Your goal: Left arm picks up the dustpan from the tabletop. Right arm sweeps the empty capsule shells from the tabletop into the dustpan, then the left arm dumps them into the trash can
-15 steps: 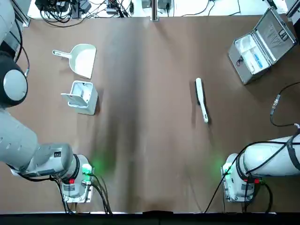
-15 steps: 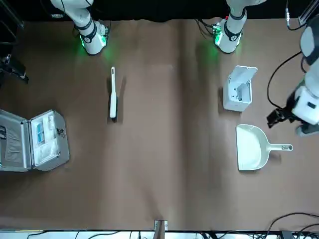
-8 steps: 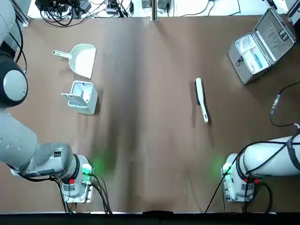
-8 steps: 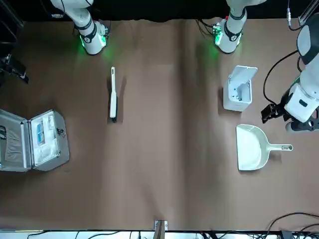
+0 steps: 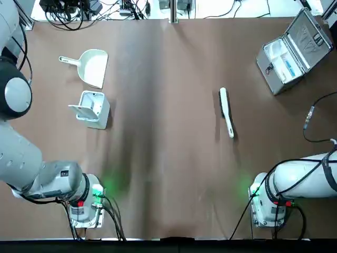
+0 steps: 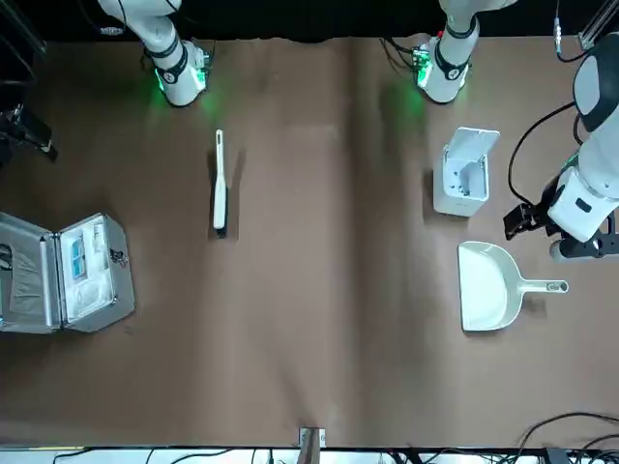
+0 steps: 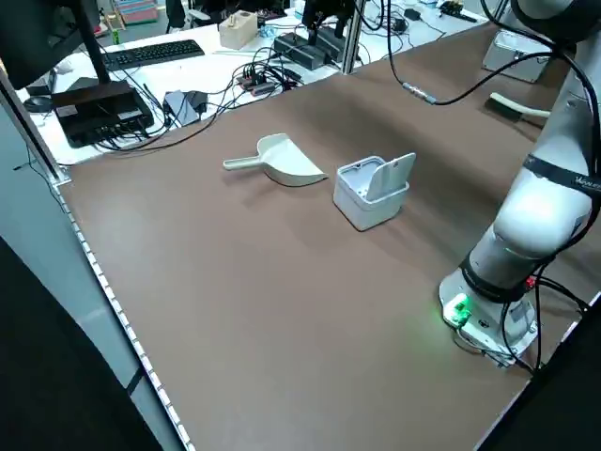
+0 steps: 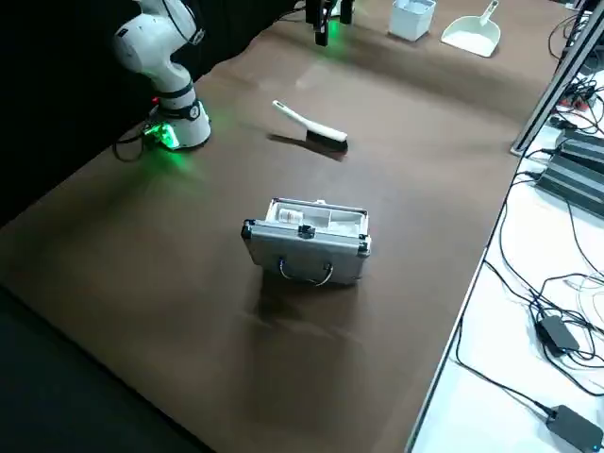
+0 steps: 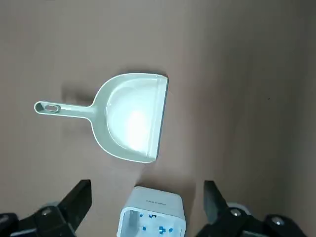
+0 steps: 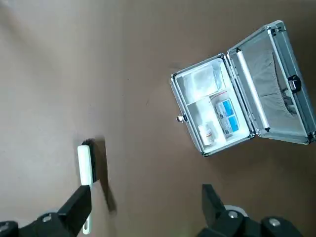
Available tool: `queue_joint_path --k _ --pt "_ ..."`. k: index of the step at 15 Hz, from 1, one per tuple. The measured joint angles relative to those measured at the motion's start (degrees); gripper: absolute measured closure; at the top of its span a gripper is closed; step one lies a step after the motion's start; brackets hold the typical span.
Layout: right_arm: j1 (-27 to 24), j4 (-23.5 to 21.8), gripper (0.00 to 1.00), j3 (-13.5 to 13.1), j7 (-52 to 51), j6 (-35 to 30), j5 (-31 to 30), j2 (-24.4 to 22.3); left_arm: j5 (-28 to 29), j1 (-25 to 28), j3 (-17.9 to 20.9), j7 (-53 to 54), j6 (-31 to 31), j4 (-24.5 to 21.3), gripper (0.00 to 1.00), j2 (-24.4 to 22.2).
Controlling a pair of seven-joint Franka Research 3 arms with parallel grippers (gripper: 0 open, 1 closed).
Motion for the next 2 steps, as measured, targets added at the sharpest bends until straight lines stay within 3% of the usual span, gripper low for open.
queue_joint_path --k 2 --pt "0.0 0.0 0.01 0.0 0.0 0.0 0.0 0.0 0.0 0.0 0.0 0.0 0.0 0.0 0.00 0.0"
